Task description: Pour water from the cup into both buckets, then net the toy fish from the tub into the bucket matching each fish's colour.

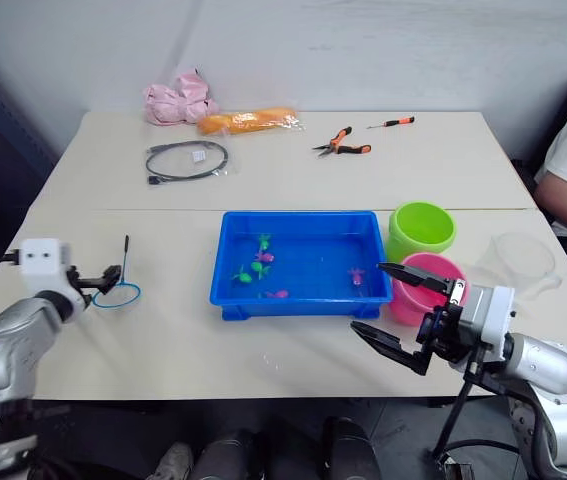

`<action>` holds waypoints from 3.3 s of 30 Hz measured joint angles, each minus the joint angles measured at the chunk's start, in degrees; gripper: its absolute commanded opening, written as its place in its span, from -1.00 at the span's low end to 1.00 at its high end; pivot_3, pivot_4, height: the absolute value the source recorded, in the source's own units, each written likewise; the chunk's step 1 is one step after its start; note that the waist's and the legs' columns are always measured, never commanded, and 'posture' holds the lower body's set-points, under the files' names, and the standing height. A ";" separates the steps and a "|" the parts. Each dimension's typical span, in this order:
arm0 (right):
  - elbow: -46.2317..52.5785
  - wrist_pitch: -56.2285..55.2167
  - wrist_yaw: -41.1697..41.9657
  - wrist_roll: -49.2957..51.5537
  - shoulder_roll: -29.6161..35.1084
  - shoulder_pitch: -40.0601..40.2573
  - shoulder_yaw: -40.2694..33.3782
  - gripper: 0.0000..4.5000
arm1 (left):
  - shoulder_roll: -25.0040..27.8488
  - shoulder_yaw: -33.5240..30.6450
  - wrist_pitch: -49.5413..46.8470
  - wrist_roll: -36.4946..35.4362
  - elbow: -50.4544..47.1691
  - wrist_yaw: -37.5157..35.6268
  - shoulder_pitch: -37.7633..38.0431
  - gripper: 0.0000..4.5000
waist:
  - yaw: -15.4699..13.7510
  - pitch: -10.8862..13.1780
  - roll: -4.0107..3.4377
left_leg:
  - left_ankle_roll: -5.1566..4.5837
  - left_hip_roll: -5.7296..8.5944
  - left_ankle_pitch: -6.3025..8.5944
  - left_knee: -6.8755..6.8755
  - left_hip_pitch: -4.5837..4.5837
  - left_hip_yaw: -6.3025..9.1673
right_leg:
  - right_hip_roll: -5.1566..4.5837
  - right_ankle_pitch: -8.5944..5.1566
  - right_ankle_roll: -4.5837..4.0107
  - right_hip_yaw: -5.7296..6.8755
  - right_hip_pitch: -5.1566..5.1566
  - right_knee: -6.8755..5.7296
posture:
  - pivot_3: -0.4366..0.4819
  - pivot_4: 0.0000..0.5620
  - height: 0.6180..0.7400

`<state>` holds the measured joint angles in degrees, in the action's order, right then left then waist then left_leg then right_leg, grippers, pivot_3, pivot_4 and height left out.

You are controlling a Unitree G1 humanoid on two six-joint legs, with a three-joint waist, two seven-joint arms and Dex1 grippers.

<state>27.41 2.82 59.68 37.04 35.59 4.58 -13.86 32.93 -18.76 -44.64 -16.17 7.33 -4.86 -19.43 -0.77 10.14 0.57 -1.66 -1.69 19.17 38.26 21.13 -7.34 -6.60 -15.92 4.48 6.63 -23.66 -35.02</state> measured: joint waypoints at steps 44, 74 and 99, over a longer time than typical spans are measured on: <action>3.53 16.79 -3.02 3.69 12.04 -14.91 3.10 1.00 | 17.33 15.86 19.82 -10.08 -4.53 -67.23 -15.37 -0.98 | -0.56 0.15 0.18 | 0.05 -0.06 0.04 0.49 0.19 -0.06 | -0.01 -0.04 -0.08 -0.10 -0.14 -0.03 | -0.05 -0.47 1.00; 2.61 34.77 -2.52 -0.62 12.92 -28.42 20.67 1.00 | 3.09 36.42 21.20 -1.77 -6.41 -77.81 -29.00 -0.98 | -0.01 0.17 0.19 | -0.32 -0.02 0.13 0.94 0.40 -0.30 | 0.23 0.02 0.07 -0.28 -0.28 -0.40 | -0.05 -0.47 1.00; 1.95 37.15 -2.44 -2.17 11.34 -30.66 21.93 -1.00 | 0.99 32.88 14.74 -6.62 -8.92 -75.95 -28.46 0.17 | 0.04 0.17 0.19 | -0.31 -0.03 0.12 0.97 0.42 -0.27 | 0.15 0.03 0.07 -0.28 -0.28 -0.42 | -0.05 -0.47 1.00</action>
<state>29.36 39.97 57.24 34.87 46.93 -26.08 8.07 33.92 14.13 -29.90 -22.80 -1.59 -80.81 -47.89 -0.73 10.31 0.76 -1.97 -1.72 19.30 39.23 21.55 -7.61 -6.45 -15.89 4.54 6.35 -23.94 -35.44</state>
